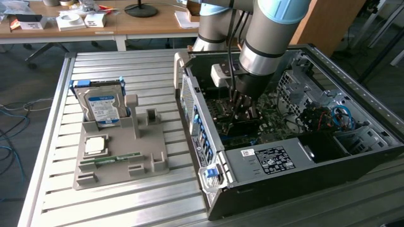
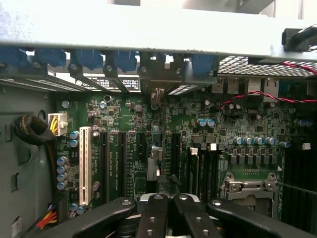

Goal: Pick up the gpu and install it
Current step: 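Press down on the gpu until it lock into place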

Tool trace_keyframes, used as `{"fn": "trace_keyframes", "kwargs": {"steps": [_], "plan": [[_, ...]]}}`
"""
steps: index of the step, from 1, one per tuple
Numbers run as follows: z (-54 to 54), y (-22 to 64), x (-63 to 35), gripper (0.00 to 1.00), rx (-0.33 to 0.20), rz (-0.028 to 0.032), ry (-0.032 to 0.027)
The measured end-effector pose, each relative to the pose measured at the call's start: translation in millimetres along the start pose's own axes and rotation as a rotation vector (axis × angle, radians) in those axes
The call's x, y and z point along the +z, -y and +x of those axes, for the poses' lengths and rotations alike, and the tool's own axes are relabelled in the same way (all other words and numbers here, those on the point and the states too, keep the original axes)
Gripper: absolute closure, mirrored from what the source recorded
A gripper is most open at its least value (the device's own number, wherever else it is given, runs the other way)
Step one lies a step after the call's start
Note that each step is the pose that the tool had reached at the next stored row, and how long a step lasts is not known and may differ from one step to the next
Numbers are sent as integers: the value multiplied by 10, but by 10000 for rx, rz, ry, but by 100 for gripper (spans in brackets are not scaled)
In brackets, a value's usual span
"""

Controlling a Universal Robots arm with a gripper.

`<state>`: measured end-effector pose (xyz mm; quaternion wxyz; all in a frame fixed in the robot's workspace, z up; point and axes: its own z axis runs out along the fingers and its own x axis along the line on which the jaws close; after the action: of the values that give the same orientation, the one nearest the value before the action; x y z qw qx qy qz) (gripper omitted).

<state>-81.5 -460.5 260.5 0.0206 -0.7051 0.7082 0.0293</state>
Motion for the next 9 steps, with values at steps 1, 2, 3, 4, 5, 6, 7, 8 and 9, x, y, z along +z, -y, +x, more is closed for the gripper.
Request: {"fn": "trace_keyframes", "kwargs": {"steps": [1,2,3,4,5,6,7,8,9], "plan": [[0,0,0,89,0,0,1],[-1,0,1,89,0,1,1],[-1,0,1,89,0,1,2],[-1,1,1,89,-1,1,2],[-1,1,1,89,-1,1,2],[-1,1,0,89,-1,1,2],[-1,1,-3,89,-1,2,6],[-2,0,-9,89,-1,6,14],[-4,1,-18,89,0,9,22]]}}
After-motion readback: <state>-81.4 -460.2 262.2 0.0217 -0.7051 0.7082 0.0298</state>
